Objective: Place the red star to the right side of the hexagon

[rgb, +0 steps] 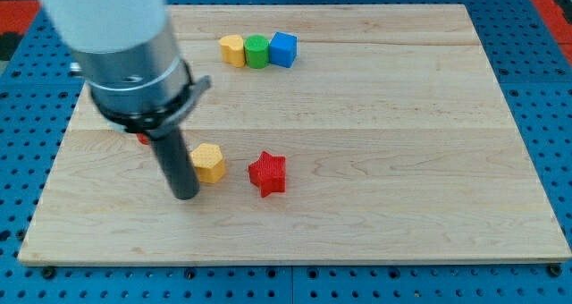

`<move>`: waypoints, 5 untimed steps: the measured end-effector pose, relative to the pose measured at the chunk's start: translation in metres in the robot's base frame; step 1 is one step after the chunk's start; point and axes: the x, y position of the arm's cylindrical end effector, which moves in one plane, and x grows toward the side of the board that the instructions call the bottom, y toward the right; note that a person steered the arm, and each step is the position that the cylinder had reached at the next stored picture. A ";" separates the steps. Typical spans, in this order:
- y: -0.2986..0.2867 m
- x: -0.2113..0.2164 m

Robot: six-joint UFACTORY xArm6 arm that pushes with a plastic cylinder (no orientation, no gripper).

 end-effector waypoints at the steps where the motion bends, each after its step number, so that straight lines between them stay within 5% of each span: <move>1: 0.013 0.000; 4: 0.013 -0.007; 5: 0.033 0.046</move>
